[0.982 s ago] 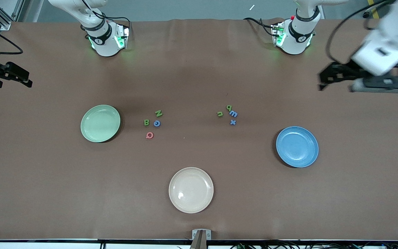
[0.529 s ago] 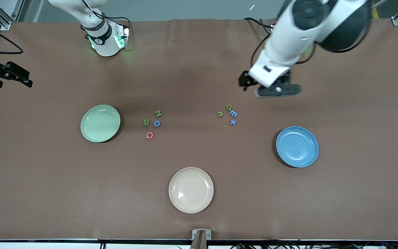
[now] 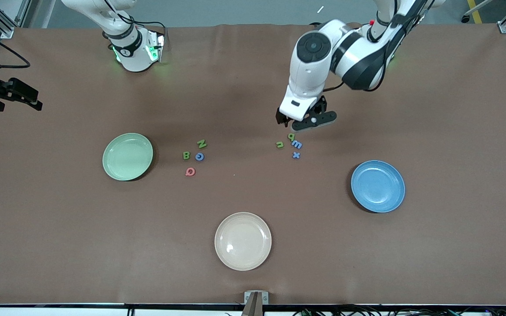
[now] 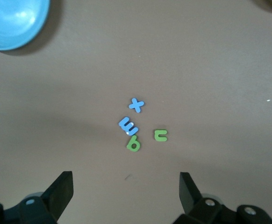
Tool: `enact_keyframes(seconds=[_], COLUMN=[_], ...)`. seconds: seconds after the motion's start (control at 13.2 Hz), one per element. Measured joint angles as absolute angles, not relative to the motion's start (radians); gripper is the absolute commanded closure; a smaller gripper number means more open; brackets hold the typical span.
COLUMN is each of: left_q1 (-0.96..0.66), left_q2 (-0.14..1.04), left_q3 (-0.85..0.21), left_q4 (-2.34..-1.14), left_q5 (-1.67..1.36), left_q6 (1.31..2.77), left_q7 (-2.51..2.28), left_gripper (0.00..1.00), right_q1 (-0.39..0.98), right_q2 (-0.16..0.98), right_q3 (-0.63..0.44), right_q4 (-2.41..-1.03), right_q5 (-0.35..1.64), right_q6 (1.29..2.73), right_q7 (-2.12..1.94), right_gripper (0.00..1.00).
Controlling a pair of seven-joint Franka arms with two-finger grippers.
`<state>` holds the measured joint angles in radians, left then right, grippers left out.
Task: Sort upper and lower case letters into plates
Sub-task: 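Move the left gripper toward the foam letters beside the blue plate, then lower the left gripper to the green b while the right gripper reaches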
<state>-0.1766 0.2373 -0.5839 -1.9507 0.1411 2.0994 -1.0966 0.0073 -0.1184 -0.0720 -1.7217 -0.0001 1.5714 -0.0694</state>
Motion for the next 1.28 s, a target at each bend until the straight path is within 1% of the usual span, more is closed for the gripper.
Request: enact_keyframes(seconds=[0.15, 0.3, 0.68, 0.98, 1.06, 1.28], left_q1=[-0.173, -0.173, -0.172, -0.170, -0.169, -0.169], left_q2=[0.279, 0.296, 0.335, 0.430, 0.459, 0.521], left_q3=[-0.579, -0.579, -0.579, -0.577, -0.577, -0.574], left_q4=[-1.978, -2.023, -2.083, -2.094, -2.094, -2.091], left_q5=[0.144, 0.155, 0.274, 0.359, 0.380, 0.432], left_q6=[2.179, 2.262, 2.341, 2.432, 2.446, 2.472], left_q7=[-1.141, -1.239, -1.284, -1.289, -1.292, -1.339], left_gripper=[0.00, 0.00, 0.00, 0.01, 0.06, 0.16], right_q1=[0.007, 0.007, 0.007, 0.009, 0.010, 0.011], right_q2=[-0.118, -0.118, -0.119, -0.119, -0.113, -0.050], right_q3=[-0.071, -0.071, -0.071, -0.069, -0.068, -0.068], right_q4=[-1.722, -1.722, -1.720, -1.698, -1.698, -1.699], right_q5=[0.000, 0.000, 0.000, 0.000, 0.000, -0.001], right_q6=[1.570, 1.570, 1.568, 1.565, 1.563, 1.601], right_q7=[-0.069, -0.069, -0.069, -0.069, -0.069, -0.070], right_gripper=[0.00, 0.00, 0.00, 0.00, 0.00, 0.00])
